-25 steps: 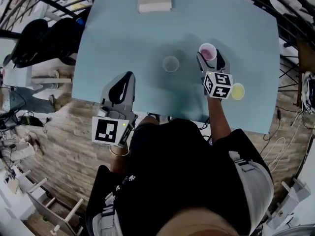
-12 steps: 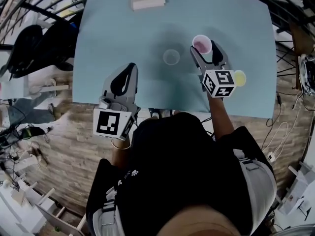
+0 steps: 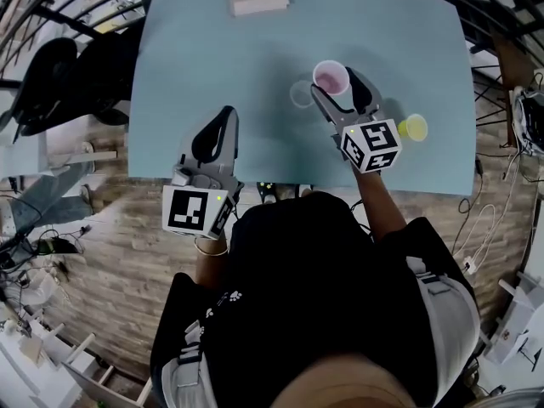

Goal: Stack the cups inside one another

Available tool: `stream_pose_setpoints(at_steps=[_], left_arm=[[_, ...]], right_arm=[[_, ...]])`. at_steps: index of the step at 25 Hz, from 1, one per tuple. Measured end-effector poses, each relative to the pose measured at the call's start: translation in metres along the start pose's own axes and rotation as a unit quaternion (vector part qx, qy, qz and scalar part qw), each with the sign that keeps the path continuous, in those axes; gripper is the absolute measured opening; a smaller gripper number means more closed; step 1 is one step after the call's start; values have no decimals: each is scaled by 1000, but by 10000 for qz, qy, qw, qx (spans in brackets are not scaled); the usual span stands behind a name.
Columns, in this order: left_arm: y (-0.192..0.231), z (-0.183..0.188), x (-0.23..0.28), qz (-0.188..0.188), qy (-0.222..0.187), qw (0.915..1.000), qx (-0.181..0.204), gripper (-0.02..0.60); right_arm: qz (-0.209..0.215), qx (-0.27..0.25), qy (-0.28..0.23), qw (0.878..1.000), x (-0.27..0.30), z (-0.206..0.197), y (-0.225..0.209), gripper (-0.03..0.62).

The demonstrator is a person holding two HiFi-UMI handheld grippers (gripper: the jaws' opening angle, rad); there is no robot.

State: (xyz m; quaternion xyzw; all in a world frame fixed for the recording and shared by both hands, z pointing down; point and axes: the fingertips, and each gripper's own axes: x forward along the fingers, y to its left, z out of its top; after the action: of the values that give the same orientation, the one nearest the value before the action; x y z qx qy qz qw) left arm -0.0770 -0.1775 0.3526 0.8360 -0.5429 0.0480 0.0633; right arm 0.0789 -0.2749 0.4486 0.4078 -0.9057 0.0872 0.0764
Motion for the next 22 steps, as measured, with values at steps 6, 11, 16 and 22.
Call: stream_pose_setpoints(at_steps=[6,11,16,22], left_arm=[[15,-4,-15,134,22,9999,-71,-8],[22,-8,-24,246,106,9996,-52,-8],[25,-10,-28,346,176,9992,-23,-8],[26,-13,-30,413,231,9989,-1,-8]], right_arm=[[169,-84,145,9997,14,-10,22,344],[257,-86,276,9993,23,-25,31,344],[344,-70,440,9984,29,-40,35,344],[385,-64,696,9968,34,-63,33,345]])
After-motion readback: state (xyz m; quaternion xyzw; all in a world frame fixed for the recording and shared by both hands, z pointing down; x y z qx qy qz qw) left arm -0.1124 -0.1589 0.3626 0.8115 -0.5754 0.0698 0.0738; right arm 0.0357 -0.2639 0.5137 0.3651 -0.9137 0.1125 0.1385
